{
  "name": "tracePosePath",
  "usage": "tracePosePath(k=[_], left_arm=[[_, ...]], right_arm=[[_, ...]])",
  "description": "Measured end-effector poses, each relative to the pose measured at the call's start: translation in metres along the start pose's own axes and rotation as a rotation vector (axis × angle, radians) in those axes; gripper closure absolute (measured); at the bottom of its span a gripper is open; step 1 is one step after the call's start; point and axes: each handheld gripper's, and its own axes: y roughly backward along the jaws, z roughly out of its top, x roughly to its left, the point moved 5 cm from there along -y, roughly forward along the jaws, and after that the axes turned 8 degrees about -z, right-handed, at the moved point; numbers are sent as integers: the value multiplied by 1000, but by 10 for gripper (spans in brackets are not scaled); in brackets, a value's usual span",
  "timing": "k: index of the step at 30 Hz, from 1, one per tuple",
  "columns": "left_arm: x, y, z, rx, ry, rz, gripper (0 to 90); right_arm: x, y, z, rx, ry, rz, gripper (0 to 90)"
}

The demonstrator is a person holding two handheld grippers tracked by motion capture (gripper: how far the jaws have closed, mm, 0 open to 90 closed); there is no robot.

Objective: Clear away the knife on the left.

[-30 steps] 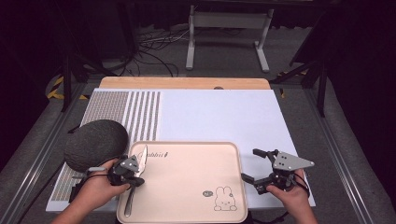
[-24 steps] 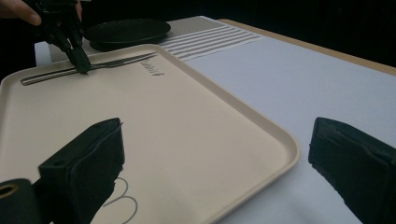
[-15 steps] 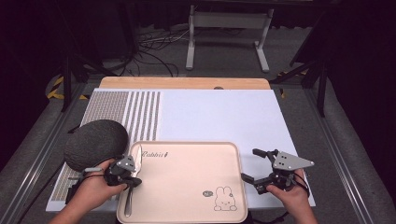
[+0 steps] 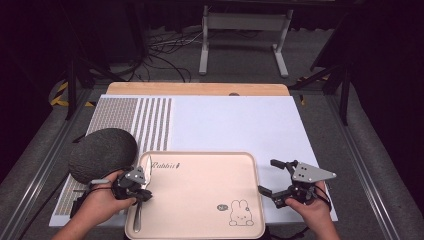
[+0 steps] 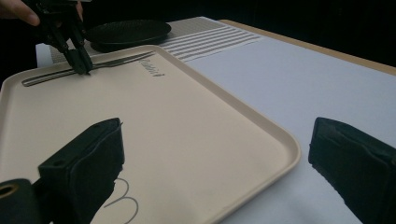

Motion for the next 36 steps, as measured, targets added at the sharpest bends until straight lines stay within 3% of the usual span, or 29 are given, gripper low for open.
tracePosePath(k=[7, 10, 11, 13, 14, 15, 16, 20, 26, 30, 35, 36], left_arm=[[-3, 7, 4, -56, 18, -19, 696], [-4, 10, 7, -82, 21, -10, 541], [-3, 11, 8, -92, 17, 0, 541], [-2, 14, 12, -137, 14, 36, 293], [-2, 14, 12, -137, 14, 36, 213], [-1, 15, 13, -144, 12, 45, 213], [0, 17, 14, -156, 14, 58, 129], [-1, 22, 16, -186, 23, 62, 83], [-1, 36, 17, -283, -24, 96, 49], [-1, 40, 15, -317, -50, 100, 58], [2, 47, 6, -413, -79, 109, 52], [2, 47, 6, -413, -79, 109, 48]], right_arm=[[0, 0, 0, 1, 0, 1, 45], [0, -1, 0, 1, 1, 3, 45], [0, -1, 0, 0, 1, 3, 45], [0, 0, 0, -1, 1, 2, 45], [0, 0, 0, -1, 1, 2, 45], [0, 0, 0, 0, 1, 3, 45], [1, -1, 0, 1, 3, 3, 45], [1, 0, 0, 0, 2, 3, 45], [1, 0, 0, -4, 3, 0, 46], [0, 1, 1, -7, 3, -1, 46], [1, 2, -1, -8, 0, -3, 45], [1, 2, -1, -8, 0, -3, 45]])
